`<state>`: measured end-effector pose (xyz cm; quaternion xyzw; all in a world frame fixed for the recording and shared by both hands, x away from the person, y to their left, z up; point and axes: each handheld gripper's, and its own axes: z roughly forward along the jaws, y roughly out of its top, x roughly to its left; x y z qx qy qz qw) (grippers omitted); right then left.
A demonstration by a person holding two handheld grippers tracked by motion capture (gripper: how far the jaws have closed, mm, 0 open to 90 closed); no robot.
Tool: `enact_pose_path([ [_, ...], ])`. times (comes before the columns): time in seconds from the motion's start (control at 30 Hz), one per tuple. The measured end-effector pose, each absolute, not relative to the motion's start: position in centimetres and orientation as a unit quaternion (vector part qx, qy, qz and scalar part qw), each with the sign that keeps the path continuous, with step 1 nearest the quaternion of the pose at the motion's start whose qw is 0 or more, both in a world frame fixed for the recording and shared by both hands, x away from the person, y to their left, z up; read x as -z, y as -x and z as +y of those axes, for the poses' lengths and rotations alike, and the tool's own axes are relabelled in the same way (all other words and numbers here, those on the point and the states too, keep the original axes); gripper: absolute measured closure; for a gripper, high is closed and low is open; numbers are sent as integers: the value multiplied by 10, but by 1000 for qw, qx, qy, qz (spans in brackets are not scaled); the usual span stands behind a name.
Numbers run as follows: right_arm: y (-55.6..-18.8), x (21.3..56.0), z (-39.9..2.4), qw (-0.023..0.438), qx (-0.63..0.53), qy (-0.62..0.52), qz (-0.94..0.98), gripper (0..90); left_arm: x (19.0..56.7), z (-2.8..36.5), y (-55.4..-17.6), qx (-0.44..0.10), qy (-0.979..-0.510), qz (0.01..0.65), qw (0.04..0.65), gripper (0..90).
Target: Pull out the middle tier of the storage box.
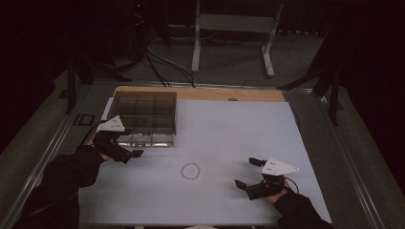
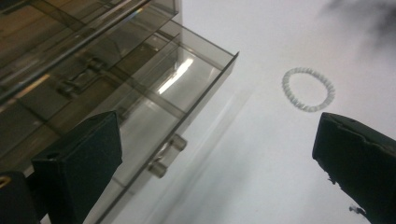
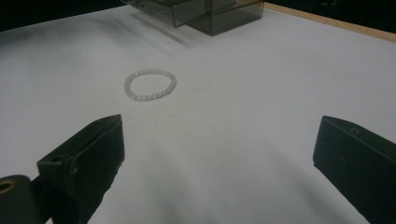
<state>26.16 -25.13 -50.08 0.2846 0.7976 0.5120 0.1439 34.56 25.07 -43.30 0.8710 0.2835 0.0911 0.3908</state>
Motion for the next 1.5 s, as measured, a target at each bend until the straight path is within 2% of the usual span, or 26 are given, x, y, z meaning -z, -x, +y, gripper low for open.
enact_pose_path([
  [0.8, -262, 501, -253, 144, -511, -289, 797, 20, 439, 200, -344, -77, -884, 243, 391, 30],
  [1.5, -263, 501, -252, 142, -512, -284, 798, 20, 443, 175, -341, -59, -891, 223, 391, 30],
])
